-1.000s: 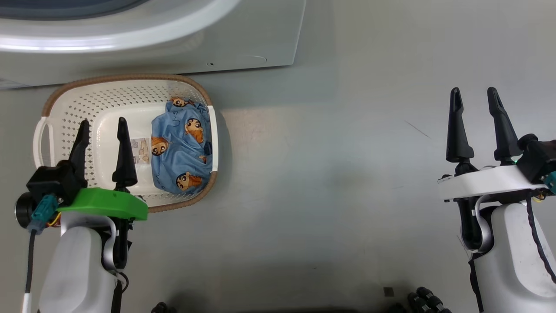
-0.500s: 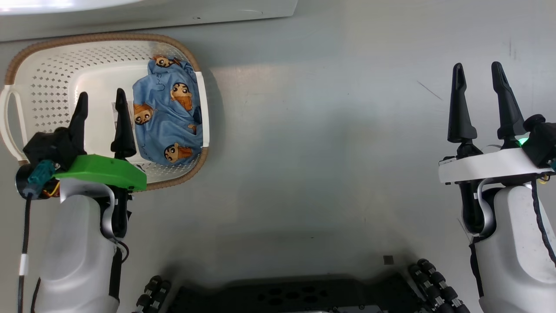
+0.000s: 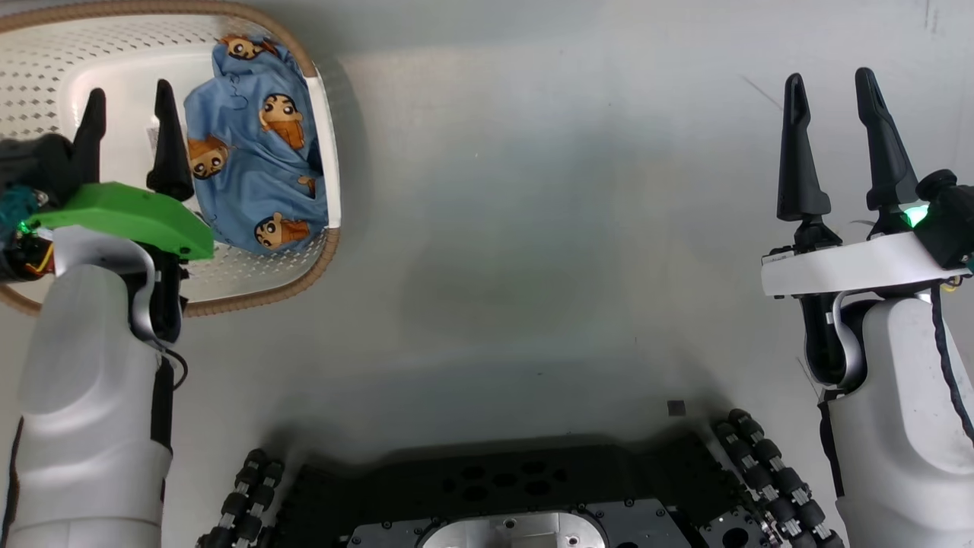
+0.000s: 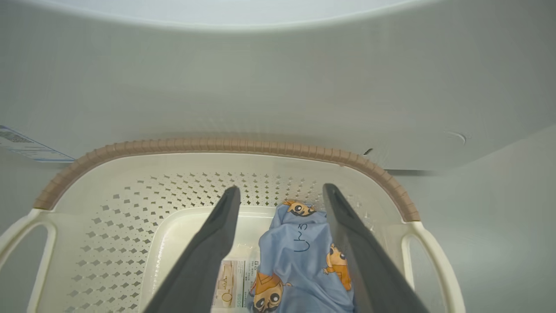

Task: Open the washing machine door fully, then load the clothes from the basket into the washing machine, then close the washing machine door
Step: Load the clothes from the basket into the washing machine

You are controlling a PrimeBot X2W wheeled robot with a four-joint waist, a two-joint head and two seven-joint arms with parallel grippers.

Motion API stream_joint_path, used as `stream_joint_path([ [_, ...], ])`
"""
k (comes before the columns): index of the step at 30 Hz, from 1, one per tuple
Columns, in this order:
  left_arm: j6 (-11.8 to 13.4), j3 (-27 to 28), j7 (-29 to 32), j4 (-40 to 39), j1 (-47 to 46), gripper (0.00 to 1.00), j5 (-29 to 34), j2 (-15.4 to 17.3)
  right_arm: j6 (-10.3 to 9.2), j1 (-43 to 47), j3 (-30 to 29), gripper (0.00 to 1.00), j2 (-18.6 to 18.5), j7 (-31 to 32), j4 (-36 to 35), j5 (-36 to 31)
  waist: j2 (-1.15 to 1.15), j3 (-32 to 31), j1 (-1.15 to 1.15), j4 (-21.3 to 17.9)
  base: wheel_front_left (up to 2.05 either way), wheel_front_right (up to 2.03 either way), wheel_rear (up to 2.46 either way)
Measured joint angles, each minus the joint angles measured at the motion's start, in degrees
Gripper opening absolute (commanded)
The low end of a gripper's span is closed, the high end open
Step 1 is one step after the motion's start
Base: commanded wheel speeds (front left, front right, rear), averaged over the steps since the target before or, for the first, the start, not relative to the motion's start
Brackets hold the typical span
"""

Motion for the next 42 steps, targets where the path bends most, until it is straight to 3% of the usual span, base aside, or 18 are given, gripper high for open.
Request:
stream_joint_path([
  [19, -0.52, -0.20, 7.71, 13.84, -8.61, 1.00, -4.08, 2.25, -0.08, -2.72, 0.89, 1.00, -0.07, 0.00, -0.69, 1.20, 0.00, 7.16, 0.00, -2.02, 0.00, 0.00, 0.00],
  [30, -0.63, -1.93, 12.35, 19.39, -11.77, 1.00, -4.11, 4.54, -0.74, -3.30, 1.31, 1.00, -0.07, 0.00, -0.71, 1.72, 0.00, 8.73, 0.00, -2.80, 0.00, 0.00, 0.00],
  [42, -0.69, -5.44, 17.15, 21.68, -14.61, 1.00, -7.09, 4.35, -1.03, -3.43, 1.89, 1.00, -0.05, 0.00, -1.20, 2.34, 0.00, 10.14, 0.00, -3.40, 0.00, 0.00, 0.00],
])
